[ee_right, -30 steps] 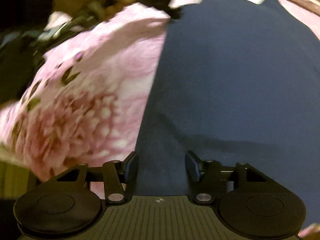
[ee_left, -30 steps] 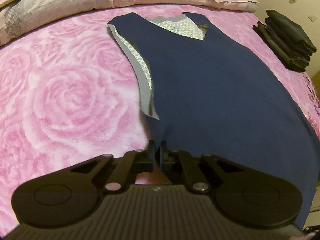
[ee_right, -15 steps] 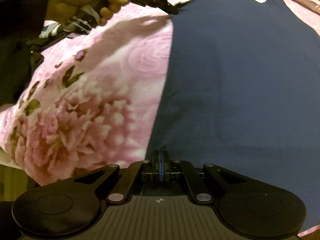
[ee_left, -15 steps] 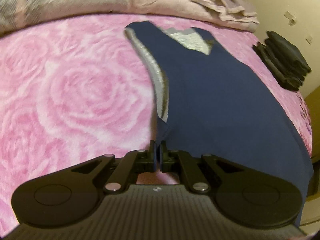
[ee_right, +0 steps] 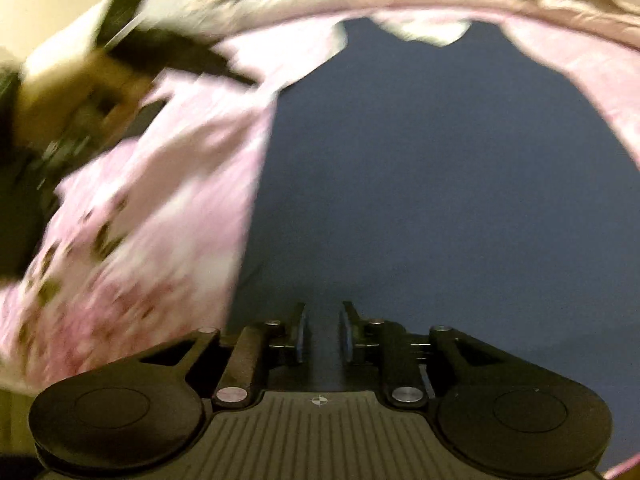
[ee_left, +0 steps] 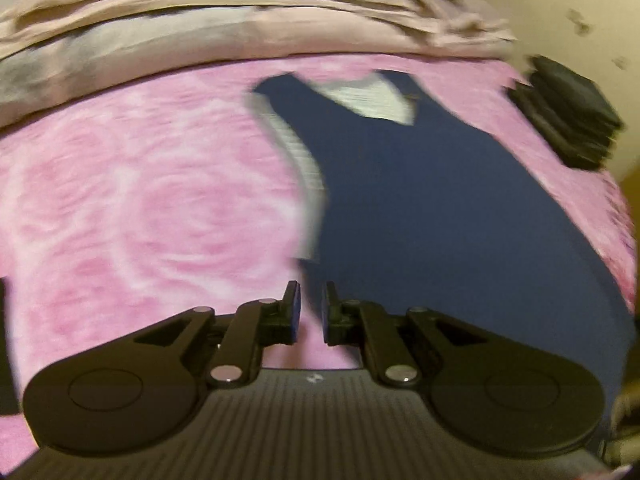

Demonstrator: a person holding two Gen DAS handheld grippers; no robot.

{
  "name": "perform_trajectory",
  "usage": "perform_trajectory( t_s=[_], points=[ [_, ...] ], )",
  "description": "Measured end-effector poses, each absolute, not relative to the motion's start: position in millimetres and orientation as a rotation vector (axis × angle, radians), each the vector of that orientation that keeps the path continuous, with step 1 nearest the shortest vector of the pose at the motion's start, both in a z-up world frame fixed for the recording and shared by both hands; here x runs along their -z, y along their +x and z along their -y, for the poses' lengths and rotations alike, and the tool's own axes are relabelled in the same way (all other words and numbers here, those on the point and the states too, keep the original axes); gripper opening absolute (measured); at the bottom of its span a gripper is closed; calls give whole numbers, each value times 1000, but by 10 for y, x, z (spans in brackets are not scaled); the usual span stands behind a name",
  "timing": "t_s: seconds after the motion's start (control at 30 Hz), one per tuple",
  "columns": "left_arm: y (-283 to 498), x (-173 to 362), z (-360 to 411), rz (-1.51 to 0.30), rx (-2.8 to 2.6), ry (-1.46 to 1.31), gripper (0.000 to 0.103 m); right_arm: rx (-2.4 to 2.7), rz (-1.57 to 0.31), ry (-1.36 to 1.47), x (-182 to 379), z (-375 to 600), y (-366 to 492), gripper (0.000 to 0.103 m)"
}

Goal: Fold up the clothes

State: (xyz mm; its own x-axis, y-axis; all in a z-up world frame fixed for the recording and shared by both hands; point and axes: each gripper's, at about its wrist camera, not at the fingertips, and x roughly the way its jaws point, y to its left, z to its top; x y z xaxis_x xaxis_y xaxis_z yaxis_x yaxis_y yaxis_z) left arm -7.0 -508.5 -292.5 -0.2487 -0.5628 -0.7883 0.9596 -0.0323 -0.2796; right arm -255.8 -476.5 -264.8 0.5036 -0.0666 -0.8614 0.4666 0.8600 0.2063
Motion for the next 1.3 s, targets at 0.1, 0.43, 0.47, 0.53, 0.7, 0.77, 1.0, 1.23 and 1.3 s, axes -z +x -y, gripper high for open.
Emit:
perform_trajectory(
  t_s=[0.1,0.43,0.47,0.53,0.7,0.77,1.0,1.23,1.3],
  points=[
    [-311,3088,5153,-1005,1652,593,8,424,-1001,509,2836,5300,-2650,50],
    [170,2909,5269,-970,1489,698,11,430,-1111,420,2384,6263,-2640,52],
    [224,2828,5330,-947,1484,699,11,395,-1109,381,2324,6401,-2527,53],
    [262,2709,5523,-912,1471,701,13,328,-1101,313,2251,6720,-2278,60],
    [130,2577,6152,-819,1449,772,20,153,-1060,180,2256,7697,-1570,60],
    [55,2623,6431,-802,1438,804,21,89,-1061,108,2333,8022,-1333,60],
    [-143,2861,7205,-669,1452,964,42,-63,-1040,-111,2628,8924,-532,60],
    [-62,3122,7817,-637,1486,1099,44,-222,-1129,-261,2983,9339,168,62],
    [-35,3206,7915,-661,1518,1133,44,-245,-1151,-255,3057,9453,319,62]
  ],
)
